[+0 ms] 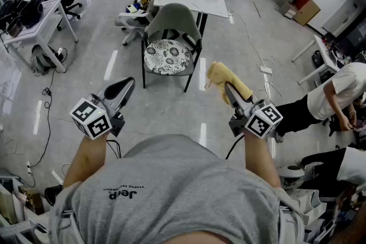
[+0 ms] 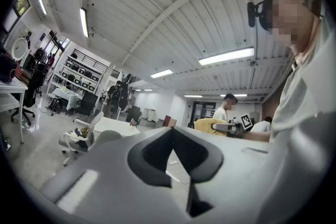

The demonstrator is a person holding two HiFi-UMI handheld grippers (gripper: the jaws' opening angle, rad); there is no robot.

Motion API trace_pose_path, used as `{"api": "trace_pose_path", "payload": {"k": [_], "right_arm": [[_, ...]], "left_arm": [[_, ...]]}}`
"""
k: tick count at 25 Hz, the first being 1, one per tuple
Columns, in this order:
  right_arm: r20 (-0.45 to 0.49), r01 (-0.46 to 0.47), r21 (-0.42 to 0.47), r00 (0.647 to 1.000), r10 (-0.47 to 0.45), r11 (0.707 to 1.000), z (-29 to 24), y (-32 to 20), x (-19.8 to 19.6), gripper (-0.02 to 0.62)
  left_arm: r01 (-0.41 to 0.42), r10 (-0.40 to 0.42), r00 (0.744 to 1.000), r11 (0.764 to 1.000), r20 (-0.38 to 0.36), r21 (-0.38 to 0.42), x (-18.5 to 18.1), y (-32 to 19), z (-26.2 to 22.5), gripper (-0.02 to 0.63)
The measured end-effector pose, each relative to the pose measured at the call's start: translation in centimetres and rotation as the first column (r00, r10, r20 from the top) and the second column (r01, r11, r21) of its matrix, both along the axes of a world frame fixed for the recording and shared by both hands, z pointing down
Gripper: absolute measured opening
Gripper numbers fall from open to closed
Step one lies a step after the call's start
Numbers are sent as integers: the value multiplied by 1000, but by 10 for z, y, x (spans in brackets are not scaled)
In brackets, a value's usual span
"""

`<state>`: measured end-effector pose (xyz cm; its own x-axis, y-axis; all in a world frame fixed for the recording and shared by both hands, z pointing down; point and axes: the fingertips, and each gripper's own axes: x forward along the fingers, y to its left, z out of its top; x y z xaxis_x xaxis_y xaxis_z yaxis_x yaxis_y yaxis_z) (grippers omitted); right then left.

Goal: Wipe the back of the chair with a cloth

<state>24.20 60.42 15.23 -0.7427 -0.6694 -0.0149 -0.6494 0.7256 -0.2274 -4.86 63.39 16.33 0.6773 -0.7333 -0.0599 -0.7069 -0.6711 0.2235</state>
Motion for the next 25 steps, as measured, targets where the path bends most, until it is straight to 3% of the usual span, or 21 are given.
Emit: {"api": "trace_pose_path", "payload": {"k": [8,18,25], "right_arm": [[-14,-1,2,1000,1,1000,-6,-3,7,58],[25,49,2,998,-49,999,-13,-6,43,60],[-2,102,14,995,-102,995,-8,-8,65,61]], "left_arm": [[10,-10,1000,1000,-26,-7,6,-6,8,58],[48,-48,998,999,-28,-9,45,-3,6,58],[73,-74,997,997,-35,-27,81,1,13,58]]}}
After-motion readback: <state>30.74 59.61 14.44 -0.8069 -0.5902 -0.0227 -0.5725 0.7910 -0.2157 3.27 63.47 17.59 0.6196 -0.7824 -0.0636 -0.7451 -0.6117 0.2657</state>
